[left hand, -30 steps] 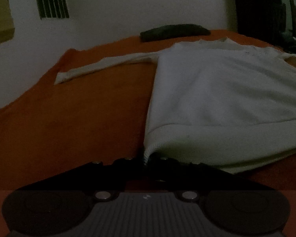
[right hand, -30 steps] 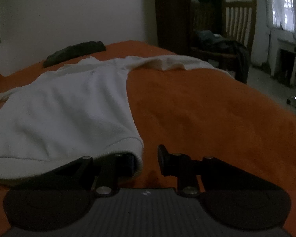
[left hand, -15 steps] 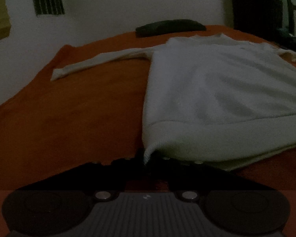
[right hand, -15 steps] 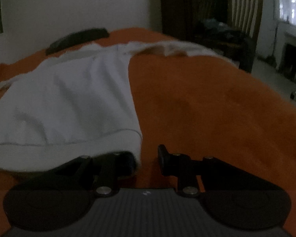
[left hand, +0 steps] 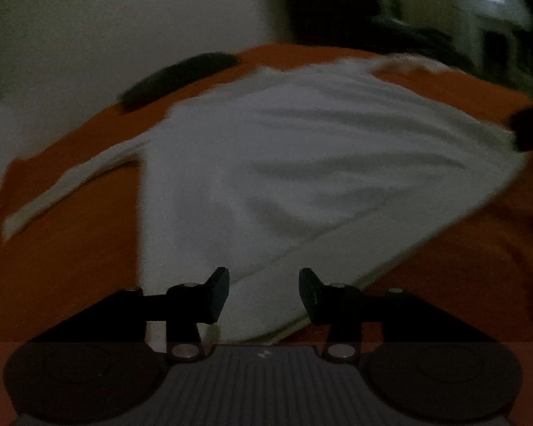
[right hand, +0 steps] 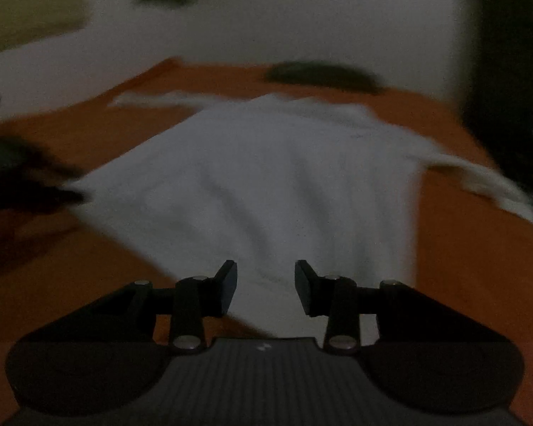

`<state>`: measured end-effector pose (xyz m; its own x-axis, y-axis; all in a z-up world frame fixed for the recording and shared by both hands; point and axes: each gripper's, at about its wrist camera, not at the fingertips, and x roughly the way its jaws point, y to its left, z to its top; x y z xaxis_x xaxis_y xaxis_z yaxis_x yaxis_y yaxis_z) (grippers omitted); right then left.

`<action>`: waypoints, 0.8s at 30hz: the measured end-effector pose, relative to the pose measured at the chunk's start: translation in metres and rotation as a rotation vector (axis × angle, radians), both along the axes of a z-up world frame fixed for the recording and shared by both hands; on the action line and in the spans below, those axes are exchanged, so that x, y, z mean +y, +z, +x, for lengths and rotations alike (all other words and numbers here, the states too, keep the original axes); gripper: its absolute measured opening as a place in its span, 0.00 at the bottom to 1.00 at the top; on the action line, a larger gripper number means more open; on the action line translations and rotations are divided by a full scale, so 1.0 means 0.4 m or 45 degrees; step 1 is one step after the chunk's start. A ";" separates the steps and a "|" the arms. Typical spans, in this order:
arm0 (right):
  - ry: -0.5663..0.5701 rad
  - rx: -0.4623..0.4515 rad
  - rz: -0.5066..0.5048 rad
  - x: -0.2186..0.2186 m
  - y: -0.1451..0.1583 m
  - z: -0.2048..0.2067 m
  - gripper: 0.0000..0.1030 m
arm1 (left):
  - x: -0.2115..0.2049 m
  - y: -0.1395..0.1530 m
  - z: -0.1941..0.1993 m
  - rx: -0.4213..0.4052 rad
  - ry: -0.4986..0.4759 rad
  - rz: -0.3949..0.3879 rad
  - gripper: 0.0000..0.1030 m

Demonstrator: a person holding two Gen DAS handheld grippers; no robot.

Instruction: Fold clothes

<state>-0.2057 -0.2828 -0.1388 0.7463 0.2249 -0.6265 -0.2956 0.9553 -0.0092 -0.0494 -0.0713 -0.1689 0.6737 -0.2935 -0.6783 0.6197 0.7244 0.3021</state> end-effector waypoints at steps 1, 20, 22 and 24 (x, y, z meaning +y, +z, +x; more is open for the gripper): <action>0.062 0.009 -0.040 0.026 -0.014 0.019 0.38 | -0.015 -0.015 0.004 0.014 -0.030 0.020 0.39; 0.311 0.101 -0.308 0.219 -0.119 0.135 0.38 | -0.095 -0.043 -0.015 0.064 -0.219 0.056 0.33; 0.293 0.085 -0.299 0.217 -0.117 0.130 0.38 | -0.105 -0.038 -0.020 0.054 -0.230 0.047 0.33; 0.261 0.085 -0.257 0.209 -0.106 0.130 0.28 | -0.119 -0.034 -0.024 0.037 -0.244 0.046 0.35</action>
<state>-0.1535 -0.1990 -0.1811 0.6538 0.2327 -0.7200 -0.4889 0.8562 -0.1673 -0.0589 -0.1187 -0.1826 0.5879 -0.3898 -0.7088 0.7542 0.5810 0.3060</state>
